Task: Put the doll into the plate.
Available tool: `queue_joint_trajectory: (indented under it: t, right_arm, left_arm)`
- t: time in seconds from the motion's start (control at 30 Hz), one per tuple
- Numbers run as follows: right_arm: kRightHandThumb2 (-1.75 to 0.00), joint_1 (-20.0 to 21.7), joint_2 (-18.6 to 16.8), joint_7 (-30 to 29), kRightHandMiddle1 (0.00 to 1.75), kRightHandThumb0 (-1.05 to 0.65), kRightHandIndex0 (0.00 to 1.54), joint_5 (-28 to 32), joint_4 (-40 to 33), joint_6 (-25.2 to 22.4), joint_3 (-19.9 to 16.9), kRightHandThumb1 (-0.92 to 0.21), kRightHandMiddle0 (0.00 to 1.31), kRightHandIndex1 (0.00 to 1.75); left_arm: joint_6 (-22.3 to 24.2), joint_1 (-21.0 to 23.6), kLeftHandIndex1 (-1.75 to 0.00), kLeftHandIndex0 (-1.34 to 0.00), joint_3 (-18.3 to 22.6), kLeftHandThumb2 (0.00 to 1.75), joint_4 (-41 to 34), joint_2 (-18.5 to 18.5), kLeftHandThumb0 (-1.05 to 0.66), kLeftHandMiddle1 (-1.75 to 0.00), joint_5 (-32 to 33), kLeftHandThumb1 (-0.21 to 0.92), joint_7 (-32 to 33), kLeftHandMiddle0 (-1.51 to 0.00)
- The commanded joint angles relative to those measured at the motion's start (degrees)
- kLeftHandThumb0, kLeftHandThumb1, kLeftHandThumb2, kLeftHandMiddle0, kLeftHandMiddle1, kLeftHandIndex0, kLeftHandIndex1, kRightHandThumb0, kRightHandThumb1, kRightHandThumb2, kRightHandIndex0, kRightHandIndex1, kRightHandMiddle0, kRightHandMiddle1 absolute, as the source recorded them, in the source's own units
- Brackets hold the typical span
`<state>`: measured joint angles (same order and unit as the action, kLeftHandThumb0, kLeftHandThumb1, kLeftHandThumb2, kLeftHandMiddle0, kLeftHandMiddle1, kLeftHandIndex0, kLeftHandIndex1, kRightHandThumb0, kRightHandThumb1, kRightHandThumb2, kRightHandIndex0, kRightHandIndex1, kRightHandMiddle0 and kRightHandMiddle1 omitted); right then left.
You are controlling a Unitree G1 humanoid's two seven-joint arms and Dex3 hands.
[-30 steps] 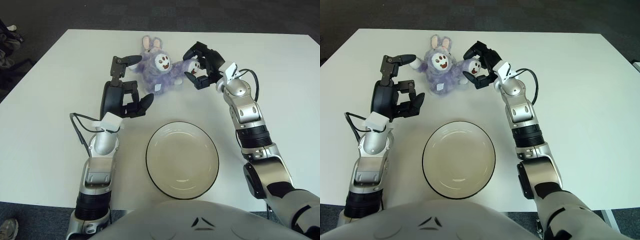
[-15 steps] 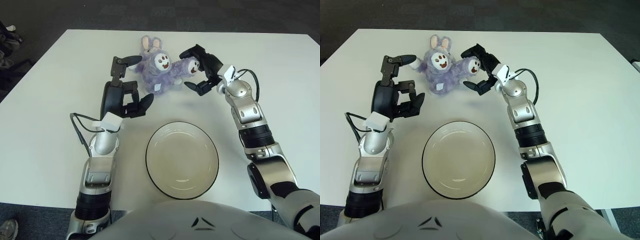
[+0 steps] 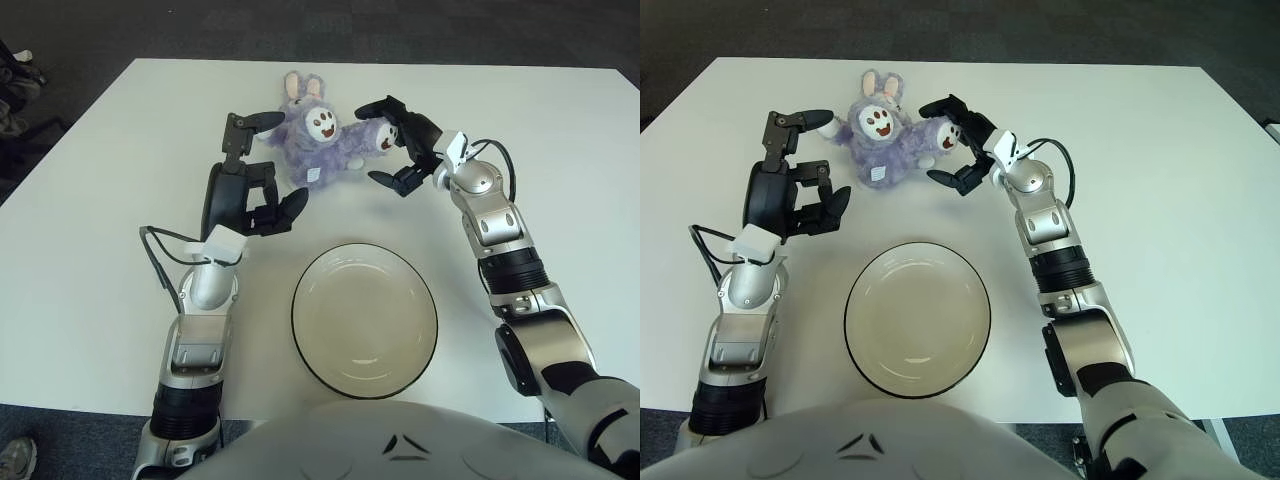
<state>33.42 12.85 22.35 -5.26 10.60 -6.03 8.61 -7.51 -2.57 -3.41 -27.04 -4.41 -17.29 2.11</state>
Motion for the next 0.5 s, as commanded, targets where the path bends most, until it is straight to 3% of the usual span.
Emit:
queue_joint_trajectory:
  t: [0.0,0.17,0.47]
  right_arm:
    - [-1.14,0.87,-0.19,-0.02,0.79,-0.44,0.07,-0.15,-0.26,0.04,0.29,-0.07,0.00,0.82]
    - [-1.15,0.97,-1.14,-0.78,0.84,-0.41,0.10,-0.18,-0.26,-1.78,0.37,-0.07,0.00,0.85]
    - [-1.15,2.12,-3.93,-6.71,1.07,-0.42,0.12,-3.53,4.24,0.82,1.49,-0.12,0.00,0.93]
  left_arm:
    - [-0.01,0.38,-1.22,0.00,0.00,0.73,-0.16,0.27,-0.77,-1.75,-0.76,0.68,0.81,-1.28]
    - [0.18,0.37,-1.22,0.00,-0.13,0.72,-0.21,0.48,-0.77,-1.75,-0.96,0.68,0.87,-1.27]
    - [1.10,0.34,-1.21,0.00,-0.30,0.70,-0.38,1.00,-0.79,-1.75,-1.37,0.68,1.11,-1.28]
